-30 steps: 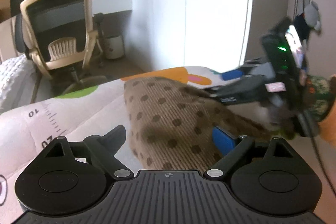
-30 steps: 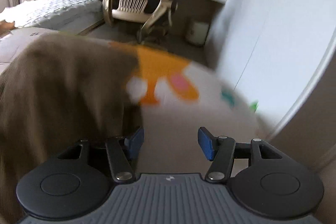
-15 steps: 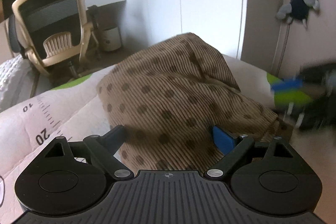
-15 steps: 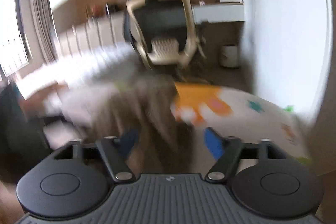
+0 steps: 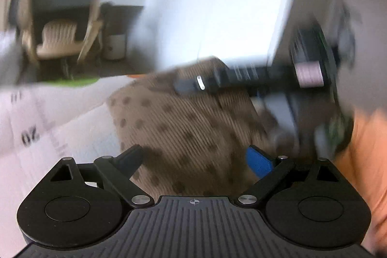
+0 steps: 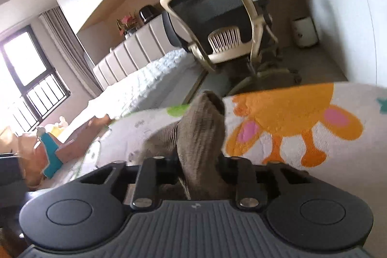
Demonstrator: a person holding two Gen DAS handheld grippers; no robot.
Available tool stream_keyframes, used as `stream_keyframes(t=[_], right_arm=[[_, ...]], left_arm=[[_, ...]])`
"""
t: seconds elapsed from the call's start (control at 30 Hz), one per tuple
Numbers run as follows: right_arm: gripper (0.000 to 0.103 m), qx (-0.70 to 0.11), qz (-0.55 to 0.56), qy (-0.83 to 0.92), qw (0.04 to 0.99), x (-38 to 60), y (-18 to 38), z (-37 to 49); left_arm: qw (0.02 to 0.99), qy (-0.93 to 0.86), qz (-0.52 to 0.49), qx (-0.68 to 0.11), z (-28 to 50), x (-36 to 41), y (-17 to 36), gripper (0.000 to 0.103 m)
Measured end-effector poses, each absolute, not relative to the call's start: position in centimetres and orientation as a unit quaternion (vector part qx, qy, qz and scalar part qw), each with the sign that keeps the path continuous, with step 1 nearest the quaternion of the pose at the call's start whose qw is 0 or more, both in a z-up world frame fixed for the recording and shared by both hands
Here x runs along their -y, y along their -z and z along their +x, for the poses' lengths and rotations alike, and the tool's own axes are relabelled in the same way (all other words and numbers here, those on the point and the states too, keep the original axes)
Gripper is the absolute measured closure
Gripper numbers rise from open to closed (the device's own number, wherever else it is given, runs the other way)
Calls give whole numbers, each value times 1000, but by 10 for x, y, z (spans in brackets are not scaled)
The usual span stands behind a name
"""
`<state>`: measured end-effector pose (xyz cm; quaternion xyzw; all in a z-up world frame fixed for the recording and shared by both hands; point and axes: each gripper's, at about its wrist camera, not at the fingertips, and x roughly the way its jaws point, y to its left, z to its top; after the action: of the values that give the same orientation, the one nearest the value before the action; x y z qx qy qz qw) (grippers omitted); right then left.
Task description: Fold clothes
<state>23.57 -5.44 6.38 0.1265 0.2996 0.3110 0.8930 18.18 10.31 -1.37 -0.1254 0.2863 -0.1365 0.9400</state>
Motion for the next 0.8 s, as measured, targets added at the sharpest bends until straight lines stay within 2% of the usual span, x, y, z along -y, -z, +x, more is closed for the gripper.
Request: stream_keyframes(t=[0.07,0.13,0.23,0.3,0.37,0.4,0.43,0.53,0.7,0.8], right_arm=[[81,-292,112,-309,898,59,-73,228],[81,-284,97,-306,903,64,-82,221],[77,-278,74,-299,910,71,-92,212],[74,-326,54,-270,905,75,-60,223],[61,-339,44,-250,906,78,-38,224],[51,-337,49,-246,908,81,-39,221],[48,-334,54,-242,909,84,-39,219],[47,-311,47,-229,921,88,-55,207],[47,-183,6,-214,959,79,-110,171],[47,-184,28,-255,949,65,-118,183]], left_arm=[[932,128,-166,-297,193,-115,15,8],[923,144,-184,-306,202,-116,12,17],[922,192,-167,-292,205,-99,-3,13],[925,203,-147,-286,203,-87,-9,11],[932,190,-122,-285,202,-76,-11,10],[937,160,-103,-292,202,-72,-8,9],[939,139,-86,-304,203,-69,-3,9],[928,111,-45,-352,203,-64,20,9],[922,106,-23,-372,201,-62,37,8],[922,106,-19,-372,201,-61,37,8]])
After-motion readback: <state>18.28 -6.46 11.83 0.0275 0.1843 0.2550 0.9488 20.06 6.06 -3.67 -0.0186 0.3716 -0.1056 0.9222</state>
